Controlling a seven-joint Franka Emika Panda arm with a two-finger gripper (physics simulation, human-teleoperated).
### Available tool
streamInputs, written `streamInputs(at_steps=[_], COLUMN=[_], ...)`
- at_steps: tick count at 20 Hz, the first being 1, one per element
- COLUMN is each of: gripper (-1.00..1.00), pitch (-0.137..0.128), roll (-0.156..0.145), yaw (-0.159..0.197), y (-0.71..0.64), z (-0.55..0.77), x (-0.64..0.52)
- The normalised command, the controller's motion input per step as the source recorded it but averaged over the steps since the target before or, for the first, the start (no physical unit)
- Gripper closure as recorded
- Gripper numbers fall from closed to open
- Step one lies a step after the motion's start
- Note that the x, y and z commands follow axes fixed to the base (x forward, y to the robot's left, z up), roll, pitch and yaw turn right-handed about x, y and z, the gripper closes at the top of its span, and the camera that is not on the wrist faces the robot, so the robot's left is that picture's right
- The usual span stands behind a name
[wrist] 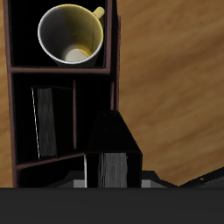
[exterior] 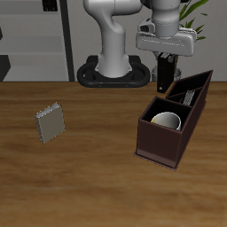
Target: Place the white-yellow mug into the left desk caddy's right compartment and place the left black book into the left desk caddy's back compartment and place the right black book into the left desk caddy's front compartment
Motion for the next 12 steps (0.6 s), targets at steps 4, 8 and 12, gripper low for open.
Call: streamInputs(at_steps=[4, 8, 12], gripper=[1.0, 1.0, 1.0], pitch=[-0.024, -0.016, -0.016], roll=[0.023, -0.016, -0.007], yaw=[0.018, 0.014, -0.005], y=[0.17, 0.02, -0.03], z=[0.14, 0.08, 0.1], x=[0.07, 0.1, 0.11])
